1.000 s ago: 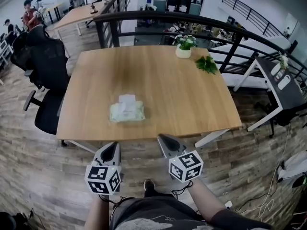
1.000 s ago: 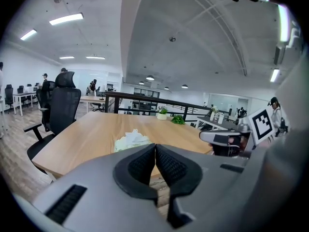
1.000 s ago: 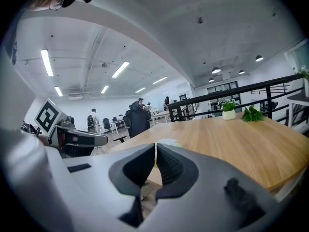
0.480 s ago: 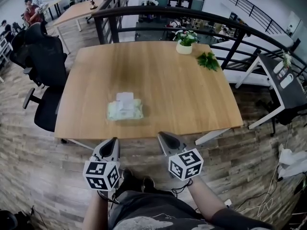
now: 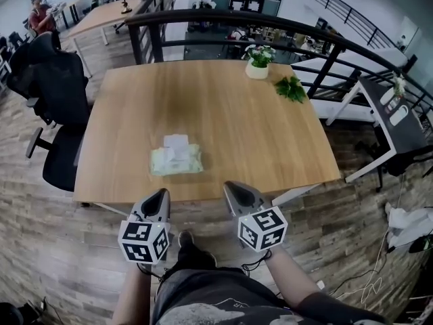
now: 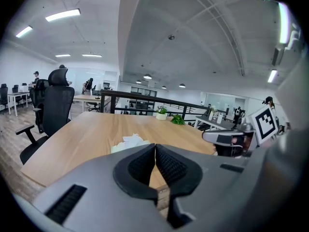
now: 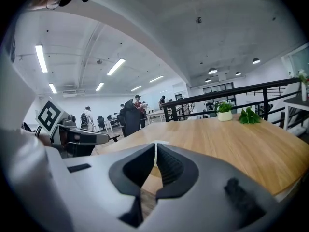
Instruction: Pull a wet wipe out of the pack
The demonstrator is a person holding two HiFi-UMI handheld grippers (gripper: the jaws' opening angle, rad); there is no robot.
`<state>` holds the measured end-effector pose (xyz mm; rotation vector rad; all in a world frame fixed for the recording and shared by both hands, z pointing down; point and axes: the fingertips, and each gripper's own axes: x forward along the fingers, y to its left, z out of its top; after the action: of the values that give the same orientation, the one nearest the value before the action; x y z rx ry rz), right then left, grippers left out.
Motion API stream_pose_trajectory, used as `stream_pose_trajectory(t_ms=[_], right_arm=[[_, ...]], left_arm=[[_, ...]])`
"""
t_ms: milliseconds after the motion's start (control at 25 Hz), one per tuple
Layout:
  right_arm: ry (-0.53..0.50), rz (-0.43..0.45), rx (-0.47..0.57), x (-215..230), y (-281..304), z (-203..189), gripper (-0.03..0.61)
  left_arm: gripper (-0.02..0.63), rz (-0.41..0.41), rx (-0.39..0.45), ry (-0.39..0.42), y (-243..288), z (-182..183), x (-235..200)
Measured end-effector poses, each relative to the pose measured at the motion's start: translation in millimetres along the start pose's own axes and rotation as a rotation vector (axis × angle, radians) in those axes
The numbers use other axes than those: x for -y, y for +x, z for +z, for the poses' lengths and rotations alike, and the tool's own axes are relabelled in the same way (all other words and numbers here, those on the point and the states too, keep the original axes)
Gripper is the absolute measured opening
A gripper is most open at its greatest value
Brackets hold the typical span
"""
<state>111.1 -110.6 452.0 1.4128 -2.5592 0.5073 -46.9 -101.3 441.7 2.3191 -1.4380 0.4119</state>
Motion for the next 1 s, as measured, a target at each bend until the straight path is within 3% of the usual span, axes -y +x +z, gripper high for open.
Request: stream_pose_trajectory(t_ms=[520, 760, 1000], right_arm=[[-0.001, -0.021, -0.045, 1.1, 59.3, 4.9, 0.026], [0.002, -0.057, -0.054, 11.9, 88.7, 12.2, 0.026], [0.015, -0.073, -0.070, 17.7, 109.8, 12.2, 0.026]], left_arm=[[0.017, -0.029, -0.037, -0.019, 39.6, 4.8, -42.6], [0.017, -0.056, -0.064, 0.031, 67.0, 6.8, -59.0], [0.017, -0.085, -0.095, 0.011, 92.1, 2.8, -66.5]])
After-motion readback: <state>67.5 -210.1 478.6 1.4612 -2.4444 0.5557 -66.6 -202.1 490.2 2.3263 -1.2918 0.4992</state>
